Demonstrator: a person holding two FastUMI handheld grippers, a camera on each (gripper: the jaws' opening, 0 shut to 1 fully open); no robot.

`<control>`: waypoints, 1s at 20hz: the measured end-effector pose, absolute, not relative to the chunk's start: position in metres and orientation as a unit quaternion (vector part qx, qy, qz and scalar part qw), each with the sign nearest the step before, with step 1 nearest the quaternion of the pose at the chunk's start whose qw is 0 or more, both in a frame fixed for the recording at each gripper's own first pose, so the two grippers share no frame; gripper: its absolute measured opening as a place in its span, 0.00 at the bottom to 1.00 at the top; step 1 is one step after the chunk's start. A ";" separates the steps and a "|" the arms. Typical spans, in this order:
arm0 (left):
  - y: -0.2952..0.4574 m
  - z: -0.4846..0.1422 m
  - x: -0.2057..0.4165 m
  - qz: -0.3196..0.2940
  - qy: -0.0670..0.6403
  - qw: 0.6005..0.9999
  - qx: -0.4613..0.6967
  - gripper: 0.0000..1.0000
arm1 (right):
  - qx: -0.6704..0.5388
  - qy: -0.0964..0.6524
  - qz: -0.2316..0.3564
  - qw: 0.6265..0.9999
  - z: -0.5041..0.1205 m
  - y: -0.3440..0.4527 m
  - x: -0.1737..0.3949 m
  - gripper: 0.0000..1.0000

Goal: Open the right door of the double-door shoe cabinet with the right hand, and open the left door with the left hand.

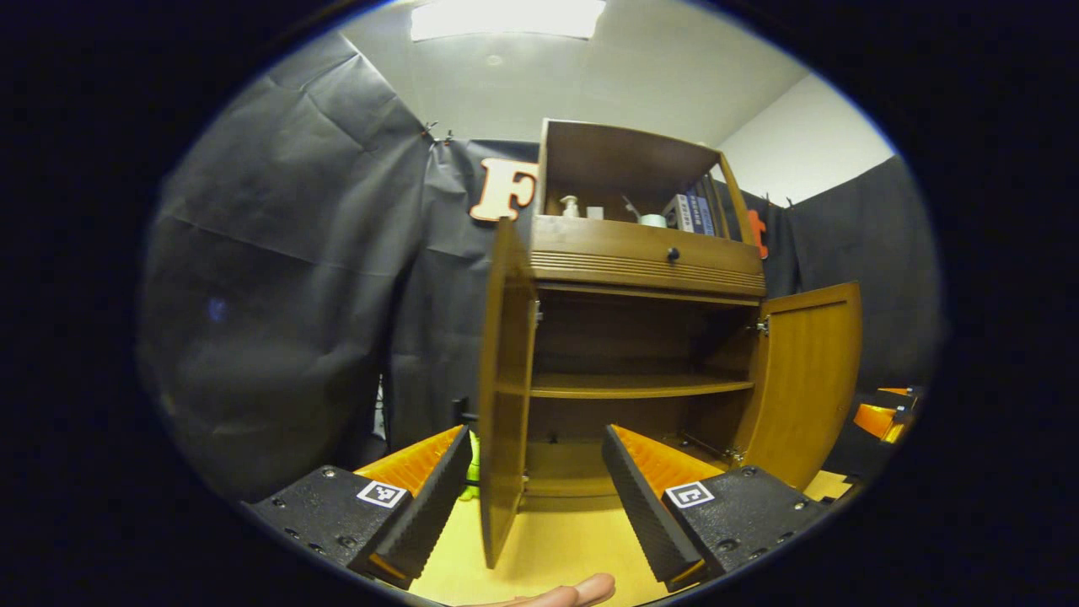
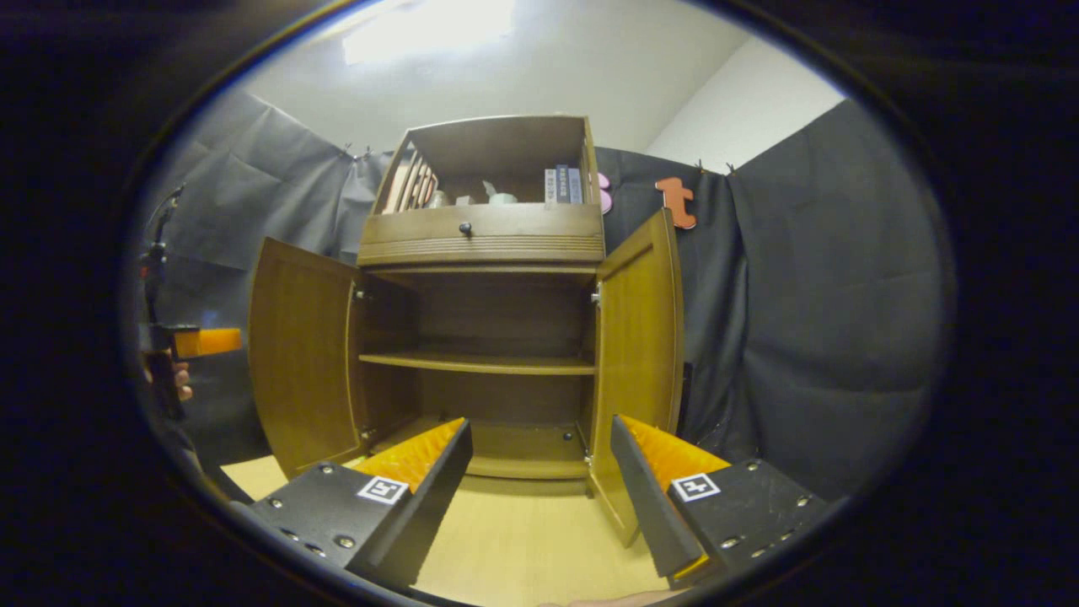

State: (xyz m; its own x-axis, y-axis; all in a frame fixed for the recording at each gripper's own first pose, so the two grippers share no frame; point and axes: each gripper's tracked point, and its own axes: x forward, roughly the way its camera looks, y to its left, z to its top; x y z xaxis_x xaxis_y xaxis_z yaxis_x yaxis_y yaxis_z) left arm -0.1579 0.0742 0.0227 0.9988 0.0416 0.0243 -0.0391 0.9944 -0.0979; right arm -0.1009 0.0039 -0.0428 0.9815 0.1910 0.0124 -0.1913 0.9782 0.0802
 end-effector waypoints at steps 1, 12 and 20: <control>0.062 0.028 -0.156 0.013 -0.018 0.999 -0.047 0.92 | 0.046 -0.004 0.098 0.994 -0.041 0.004 -0.098 0.98; -0.035 0.037 -0.135 -0.013 -0.028 0.999 -0.034 0.96 | 0.043 -0.037 0.096 0.994 -0.012 -0.002 -0.088 0.98; -0.070 0.014 -0.127 0.001 -0.005 0.999 -0.038 0.92 | 0.049 -0.035 0.108 0.992 -0.020 0.000 -0.094 0.98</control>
